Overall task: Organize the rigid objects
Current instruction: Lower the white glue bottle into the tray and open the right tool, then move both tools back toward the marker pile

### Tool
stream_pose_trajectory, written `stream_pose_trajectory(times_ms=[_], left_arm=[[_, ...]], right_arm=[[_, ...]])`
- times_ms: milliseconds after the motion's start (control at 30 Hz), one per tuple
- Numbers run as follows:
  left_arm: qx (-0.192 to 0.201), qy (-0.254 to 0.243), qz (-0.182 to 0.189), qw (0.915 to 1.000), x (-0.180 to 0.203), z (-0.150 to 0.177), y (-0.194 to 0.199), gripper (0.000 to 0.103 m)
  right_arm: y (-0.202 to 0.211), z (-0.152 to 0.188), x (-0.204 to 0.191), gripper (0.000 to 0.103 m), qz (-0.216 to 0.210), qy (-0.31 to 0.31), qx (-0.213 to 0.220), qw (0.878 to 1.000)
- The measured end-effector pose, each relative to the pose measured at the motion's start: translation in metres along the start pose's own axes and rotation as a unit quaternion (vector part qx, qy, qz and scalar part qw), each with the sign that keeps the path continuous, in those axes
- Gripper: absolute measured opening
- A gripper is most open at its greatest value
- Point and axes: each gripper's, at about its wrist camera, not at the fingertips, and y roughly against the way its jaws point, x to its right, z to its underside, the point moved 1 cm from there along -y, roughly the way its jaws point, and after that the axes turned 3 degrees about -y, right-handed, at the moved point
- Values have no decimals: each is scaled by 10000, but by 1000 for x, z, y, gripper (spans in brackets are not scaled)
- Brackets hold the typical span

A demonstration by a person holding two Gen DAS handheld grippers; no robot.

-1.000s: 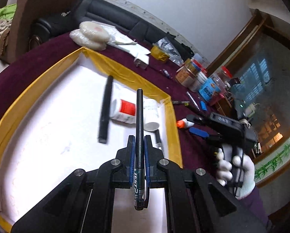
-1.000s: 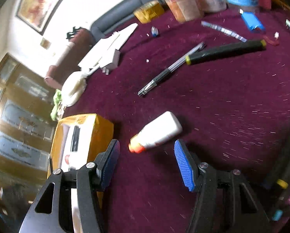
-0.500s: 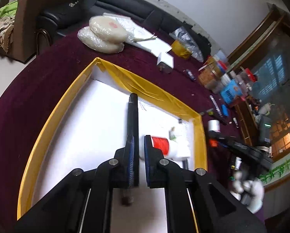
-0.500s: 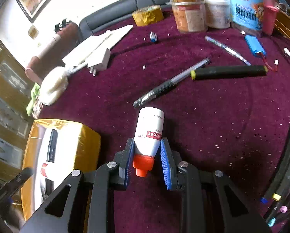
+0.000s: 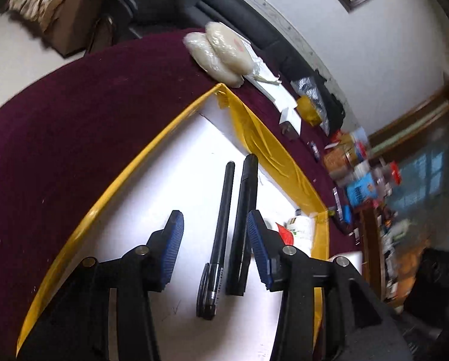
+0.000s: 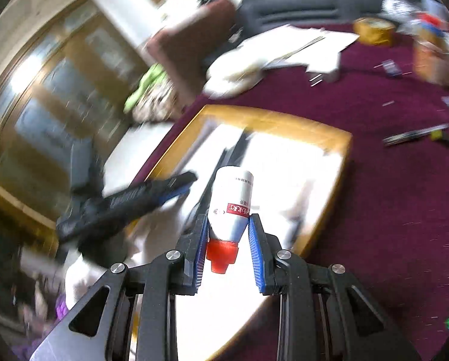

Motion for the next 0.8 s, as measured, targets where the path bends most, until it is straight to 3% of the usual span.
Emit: stream_pose_trajectory(times_ms=[233, 333, 533, 633, 700, 800], left_arm=[[260, 87, 323, 9991, 2, 2, 18, 46], [438, -52, 399, 9982, 8, 3, 32, 53], [488, -182, 414, 9978, 9, 3, 39, 54], [377, -138, 407, 9984, 7, 4, 34, 54], [281, -150, 349, 9989, 8, 4, 29, 55], [177, -197, 264, 9993, 11, 6, 24, 55]], right_arm=[[-49, 4, -11, 24, 304, 233, -555, 9977], [-56, -1, -3, 24, 530, 140, -564, 9969], [-64, -34, 20, 24, 1179, -82, -274, 9926], [-67, -35, 19, 27, 1167, -69, -307, 9927], [-61, -31, 16, 28, 919, -58, -259, 9954], [-46, -29, 26, 37, 388, -576, -77, 9976]])
